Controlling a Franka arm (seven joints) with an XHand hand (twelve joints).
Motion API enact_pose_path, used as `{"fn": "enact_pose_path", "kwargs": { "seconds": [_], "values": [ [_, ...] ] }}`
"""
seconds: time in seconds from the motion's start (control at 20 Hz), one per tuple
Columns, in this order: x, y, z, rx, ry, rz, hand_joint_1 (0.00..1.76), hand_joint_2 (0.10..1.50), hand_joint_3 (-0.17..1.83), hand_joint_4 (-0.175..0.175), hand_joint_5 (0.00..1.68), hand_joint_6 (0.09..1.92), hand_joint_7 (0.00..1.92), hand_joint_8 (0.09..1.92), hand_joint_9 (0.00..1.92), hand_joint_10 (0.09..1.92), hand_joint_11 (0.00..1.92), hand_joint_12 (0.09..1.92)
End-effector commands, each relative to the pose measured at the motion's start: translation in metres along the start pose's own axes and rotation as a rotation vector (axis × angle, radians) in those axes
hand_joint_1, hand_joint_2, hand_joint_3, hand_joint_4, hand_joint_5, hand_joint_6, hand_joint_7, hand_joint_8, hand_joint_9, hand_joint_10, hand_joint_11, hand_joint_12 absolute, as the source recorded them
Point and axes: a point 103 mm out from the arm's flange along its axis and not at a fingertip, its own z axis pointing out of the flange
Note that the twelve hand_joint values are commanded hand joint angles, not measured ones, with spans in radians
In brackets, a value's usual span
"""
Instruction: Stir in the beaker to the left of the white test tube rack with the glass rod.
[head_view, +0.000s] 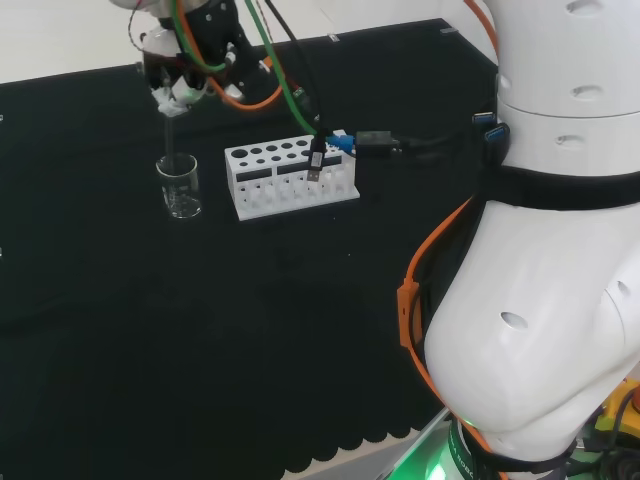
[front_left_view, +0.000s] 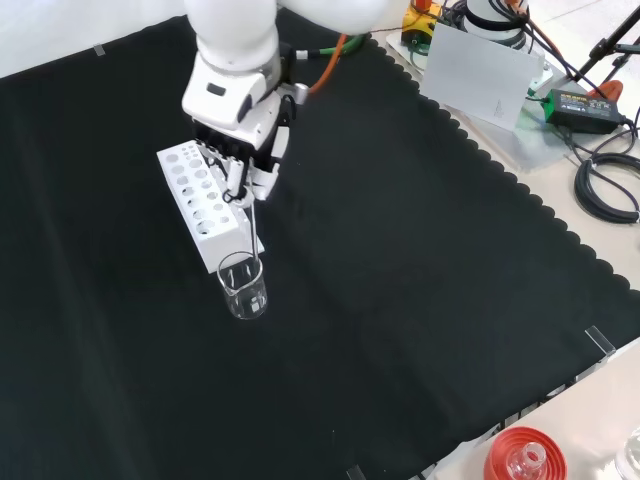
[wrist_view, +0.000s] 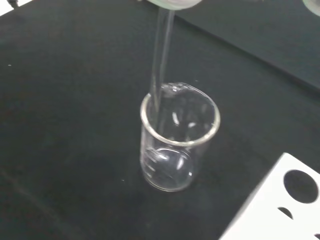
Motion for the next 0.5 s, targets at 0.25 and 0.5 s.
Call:
{"fn": "enact_pose_path", "kwargs": {
  "seconds": [0.25,0.5],
  "values": [
    [0.003,0.015,0.007,0.017,0.003,-0.011,1.20,1.12,-0.17,-0.175,1.15,0.77,1.68,0.63,1.92,0.33,1.78,0.57],
    [-0.026,0.012,0.013,0.022,0.010,0.018,1.20,1.12,-0.17,-0.175,1.15,0.77,1.68,0.63,1.92,0.33,1.78,0.57]
  ]
}}
